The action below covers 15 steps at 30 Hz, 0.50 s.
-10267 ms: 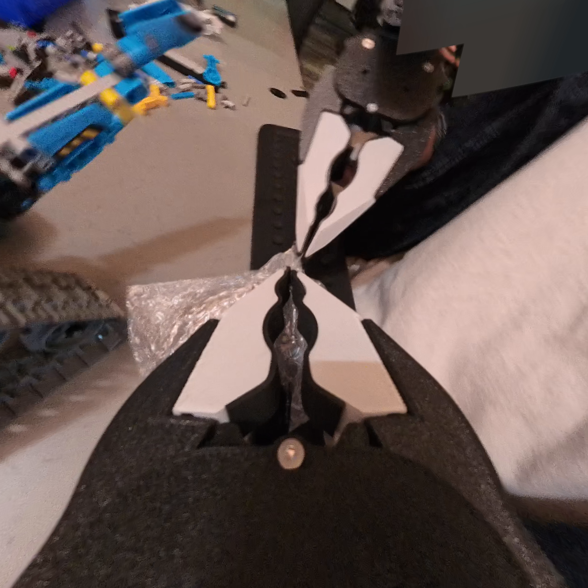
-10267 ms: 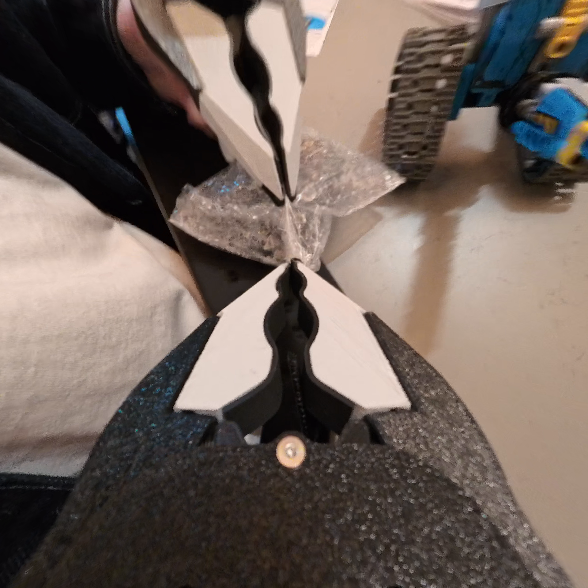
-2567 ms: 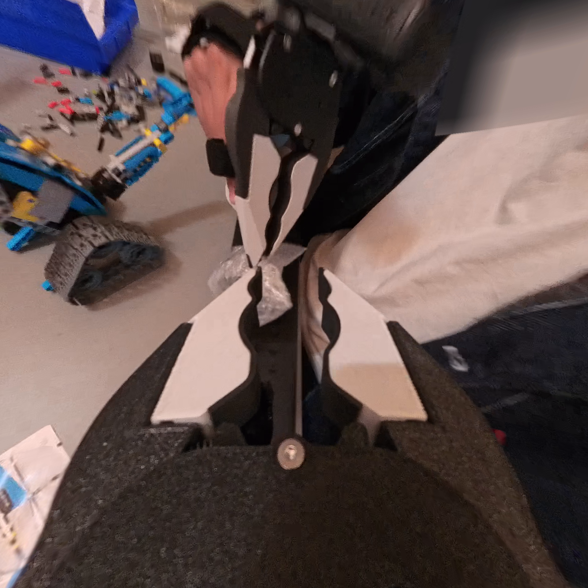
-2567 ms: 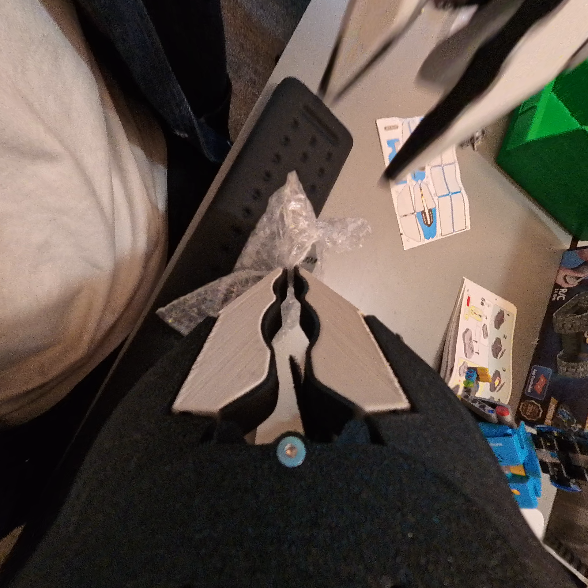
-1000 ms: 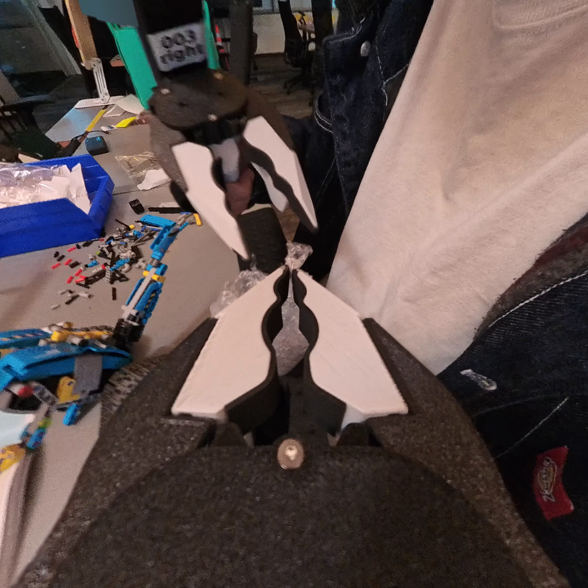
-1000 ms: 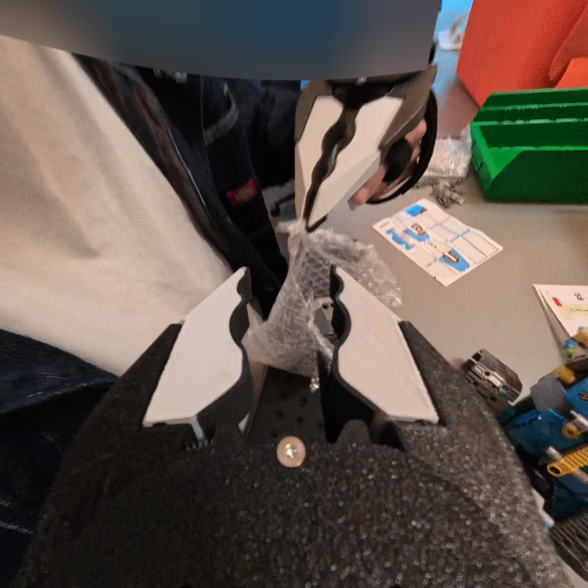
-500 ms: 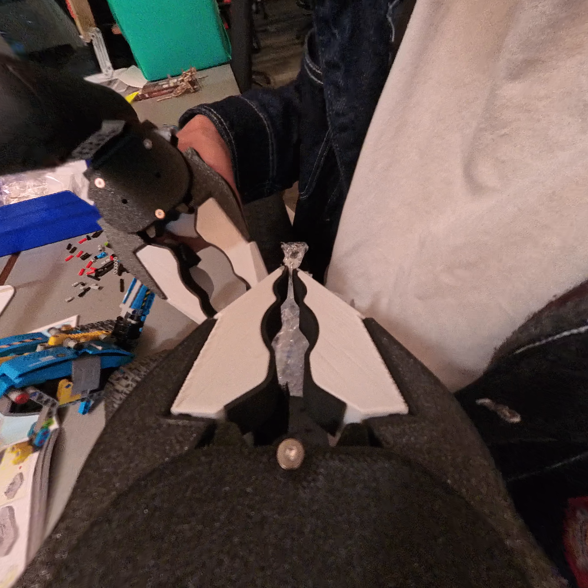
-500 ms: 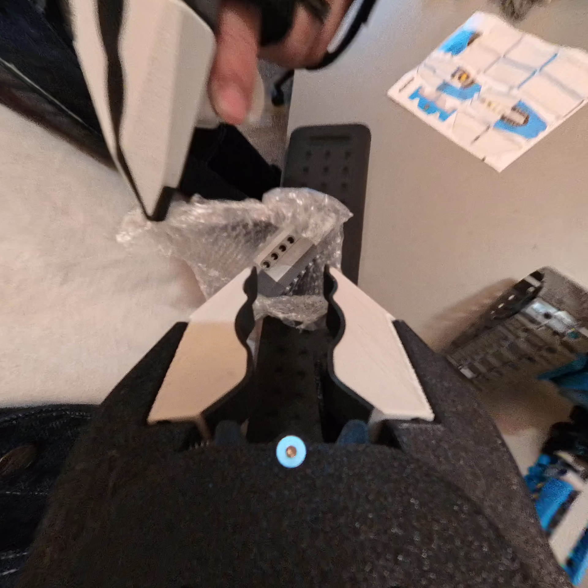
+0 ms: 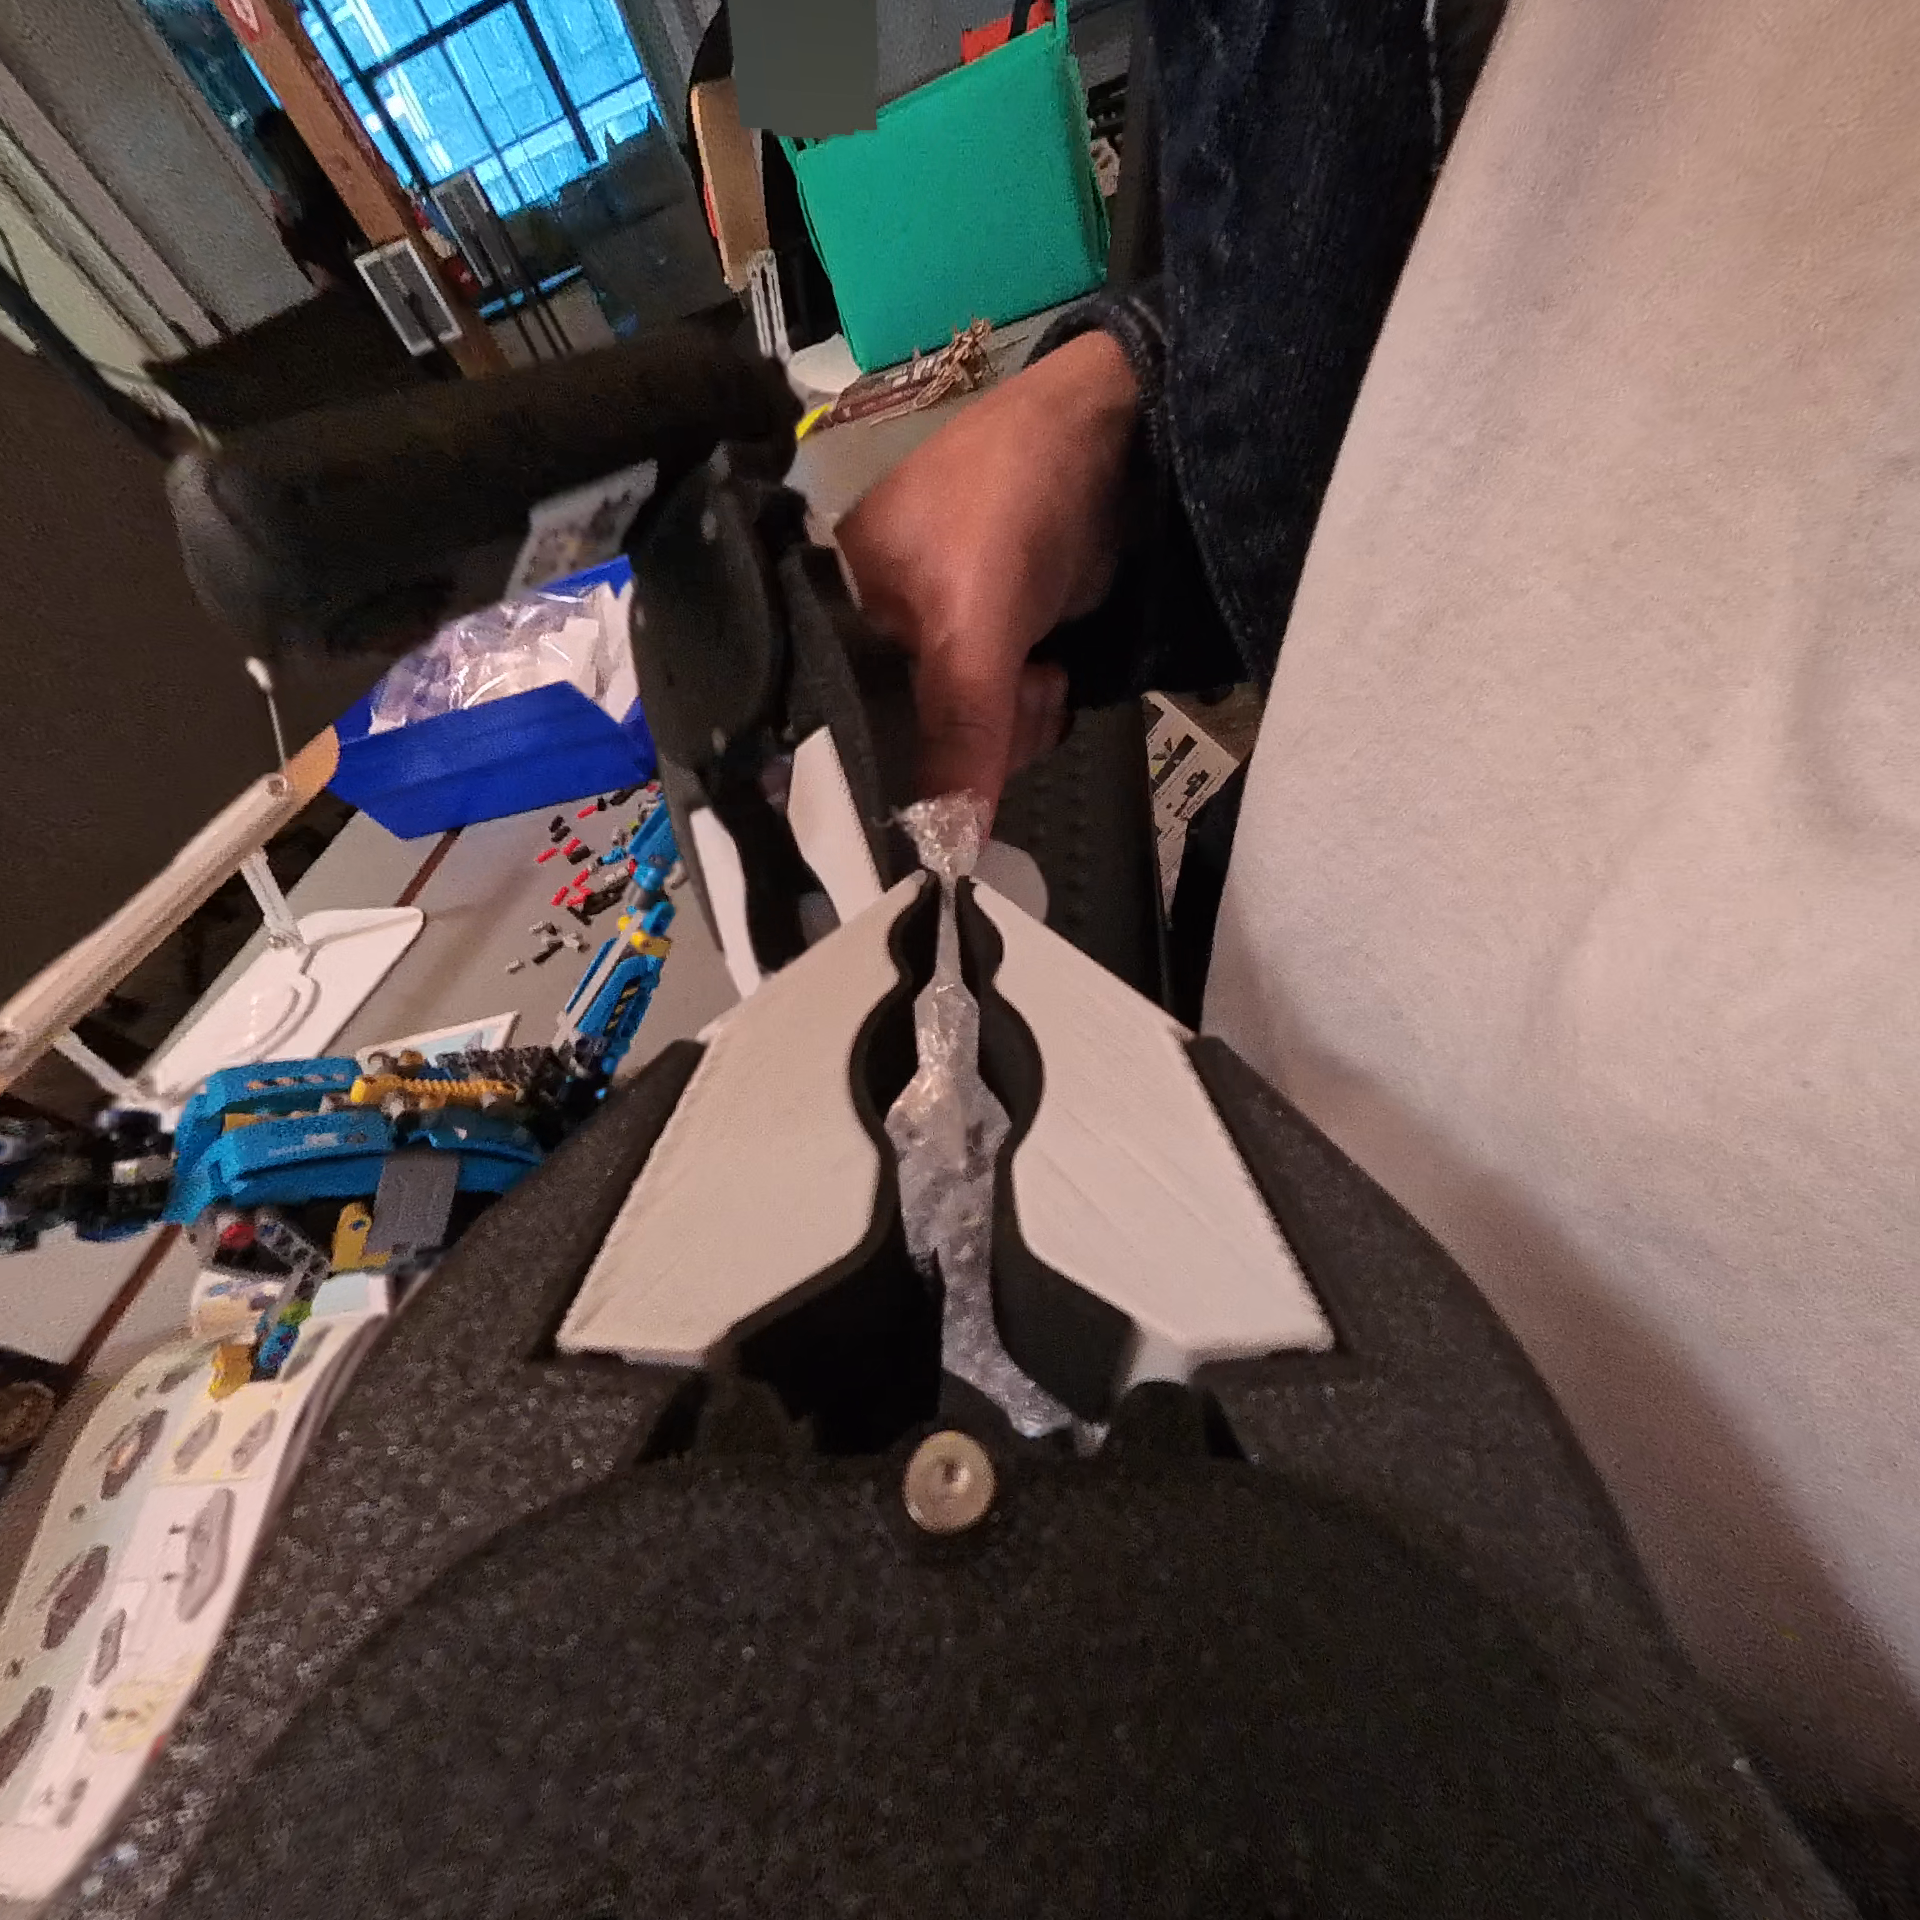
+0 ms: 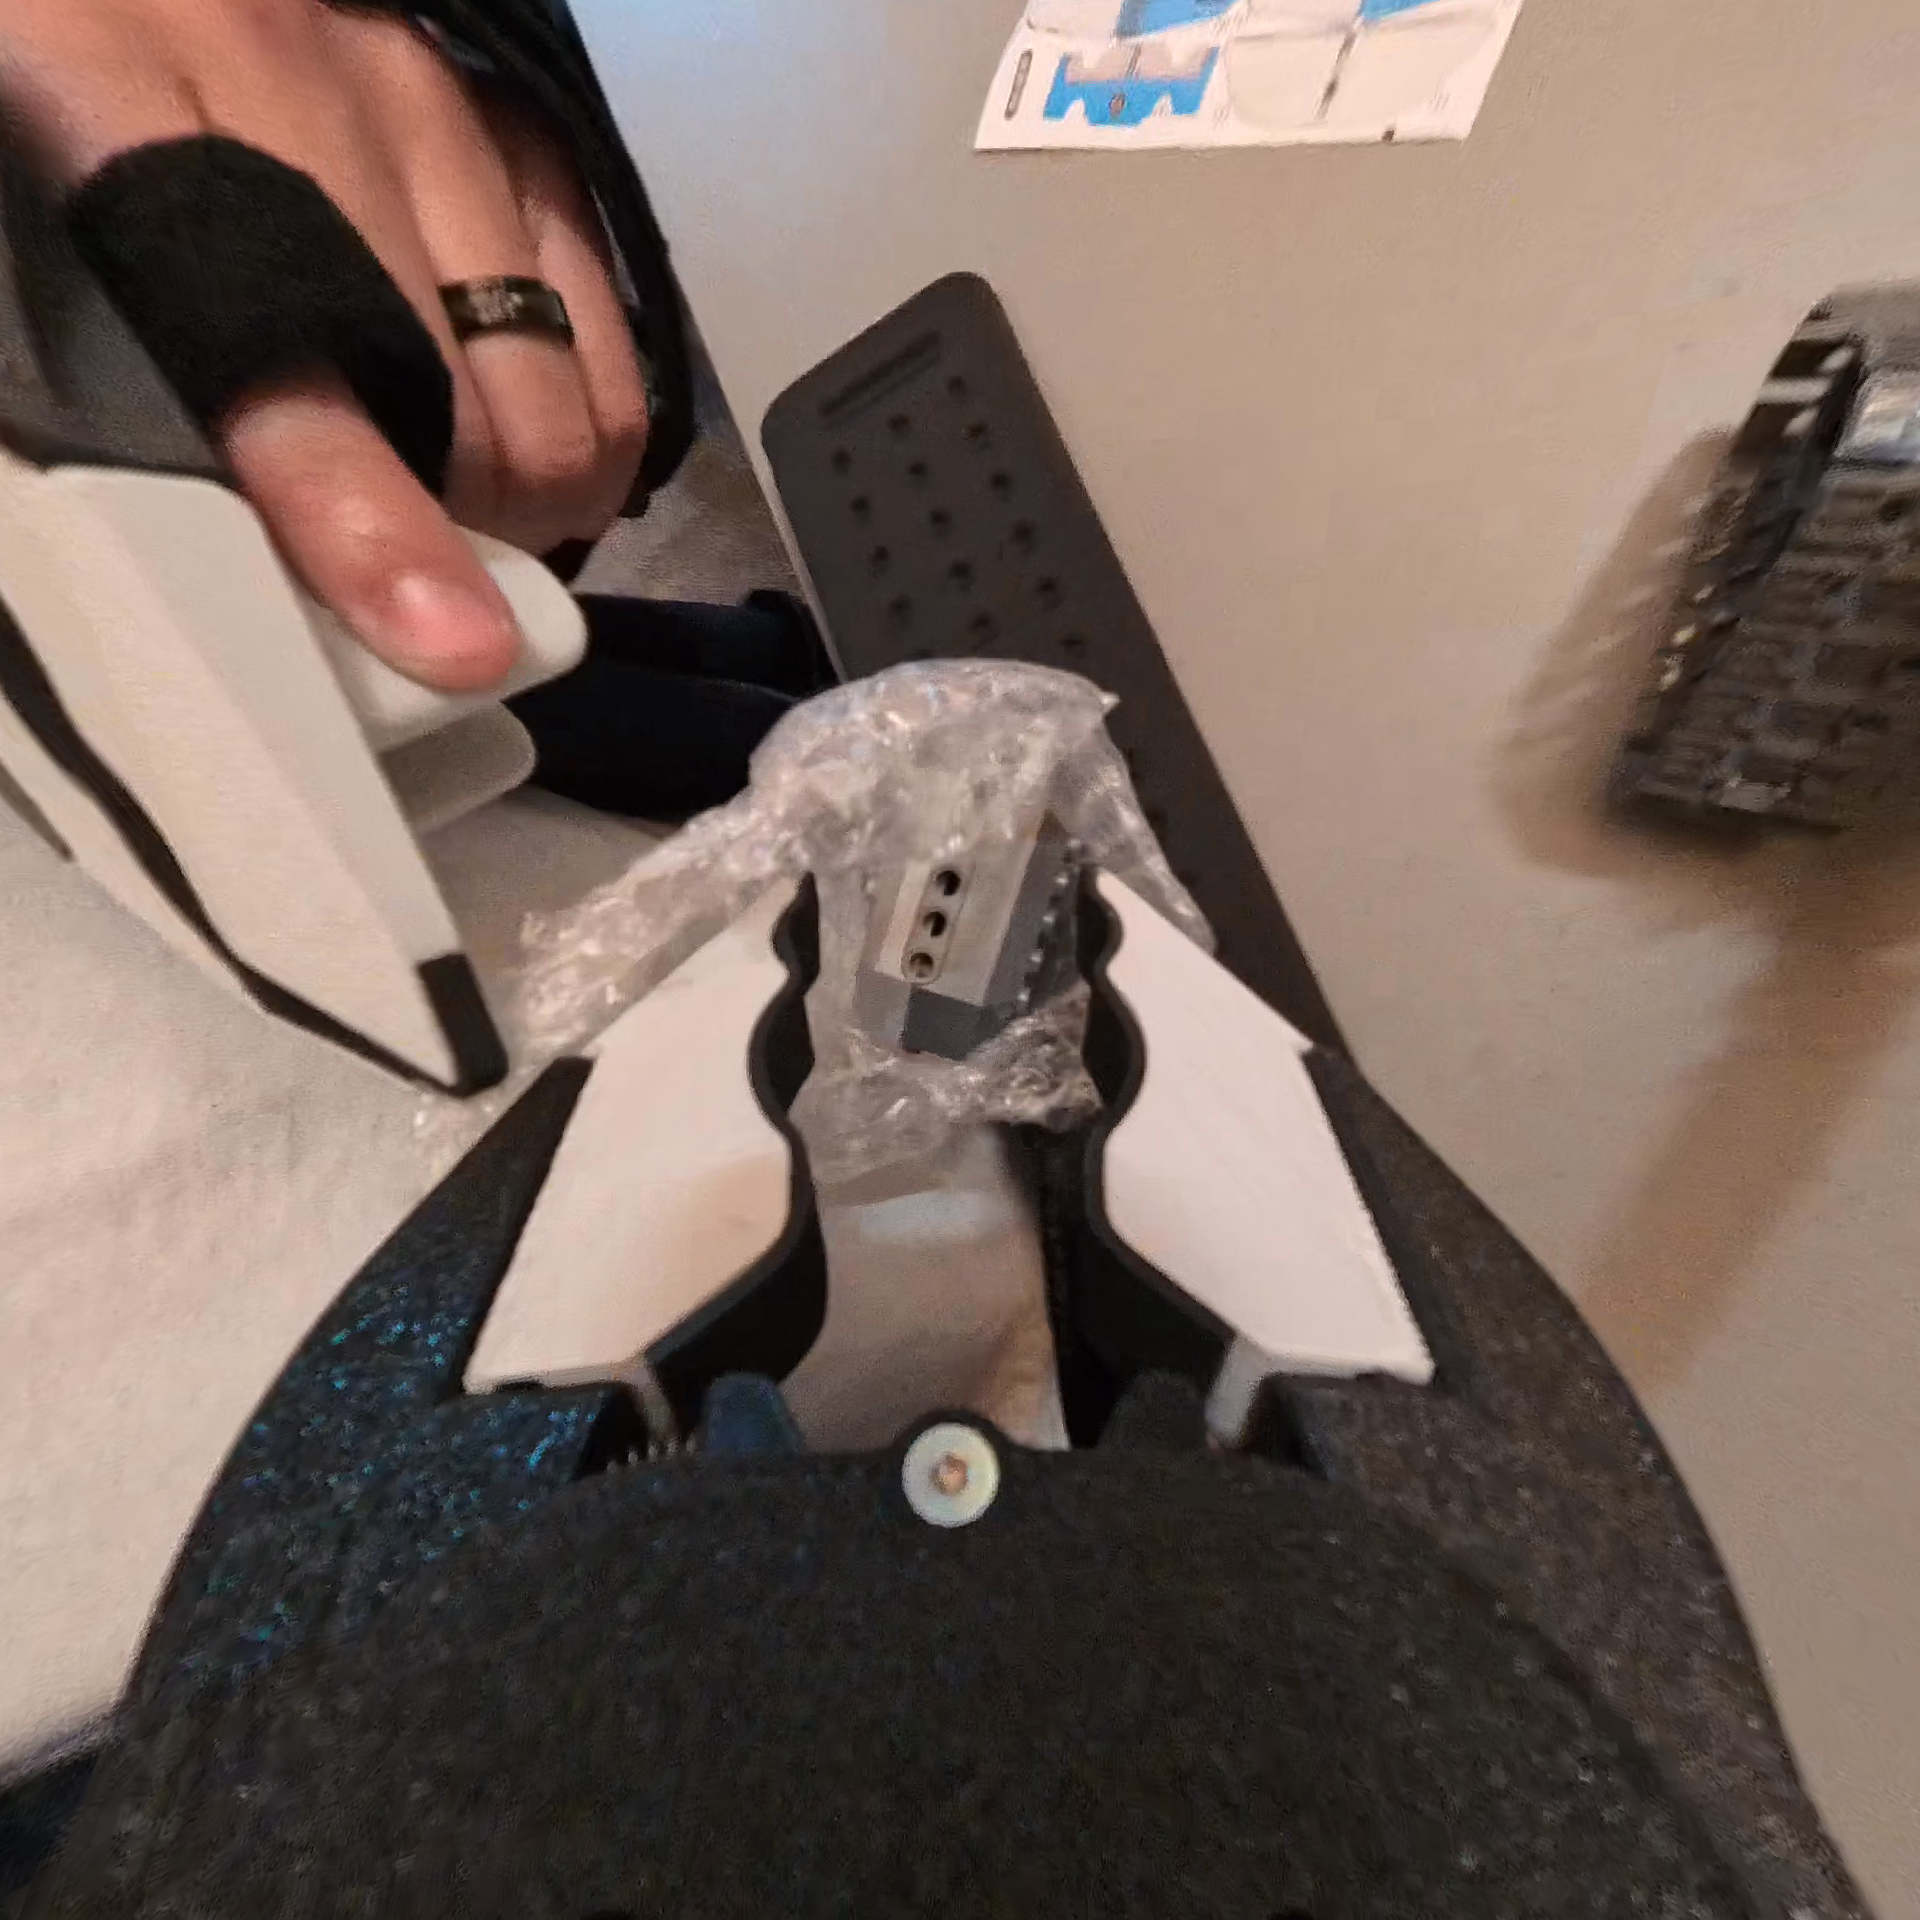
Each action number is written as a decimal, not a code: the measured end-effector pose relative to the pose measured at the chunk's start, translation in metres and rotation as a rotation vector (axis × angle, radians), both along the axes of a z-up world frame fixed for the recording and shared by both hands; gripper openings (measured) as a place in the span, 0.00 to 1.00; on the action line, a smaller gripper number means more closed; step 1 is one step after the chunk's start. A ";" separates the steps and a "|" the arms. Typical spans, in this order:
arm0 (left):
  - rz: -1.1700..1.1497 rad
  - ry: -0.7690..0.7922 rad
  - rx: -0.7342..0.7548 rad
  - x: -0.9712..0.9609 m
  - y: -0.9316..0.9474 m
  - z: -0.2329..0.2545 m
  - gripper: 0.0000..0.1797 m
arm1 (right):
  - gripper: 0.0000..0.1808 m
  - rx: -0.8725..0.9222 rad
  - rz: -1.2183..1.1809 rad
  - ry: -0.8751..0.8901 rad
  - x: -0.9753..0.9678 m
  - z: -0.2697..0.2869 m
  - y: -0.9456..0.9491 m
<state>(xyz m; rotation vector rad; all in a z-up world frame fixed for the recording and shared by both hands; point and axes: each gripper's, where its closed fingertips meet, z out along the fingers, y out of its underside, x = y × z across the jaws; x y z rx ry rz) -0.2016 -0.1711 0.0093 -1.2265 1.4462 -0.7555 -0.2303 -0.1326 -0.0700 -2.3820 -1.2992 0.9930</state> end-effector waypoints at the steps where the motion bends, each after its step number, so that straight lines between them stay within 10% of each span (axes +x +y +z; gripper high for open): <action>1: -0.009 0.002 0.026 0.003 -0.004 -0.001 0.00 | 0.29 -0.037 -0.019 0.010 0.001 -0.002 -0.002; 8: 0.048 0.005 -0.063 0.022 -0.009 -0.017 0.02 | 0.23 -0.093 -0.050 -0.089 0.023 -0.032 -0.018; 15: 0.314 0.187 -0.506 -0.029 0.041 -0.132 0.40 | 0.22 -0.221 -0.327 0.168 0.078 -0.039 0.000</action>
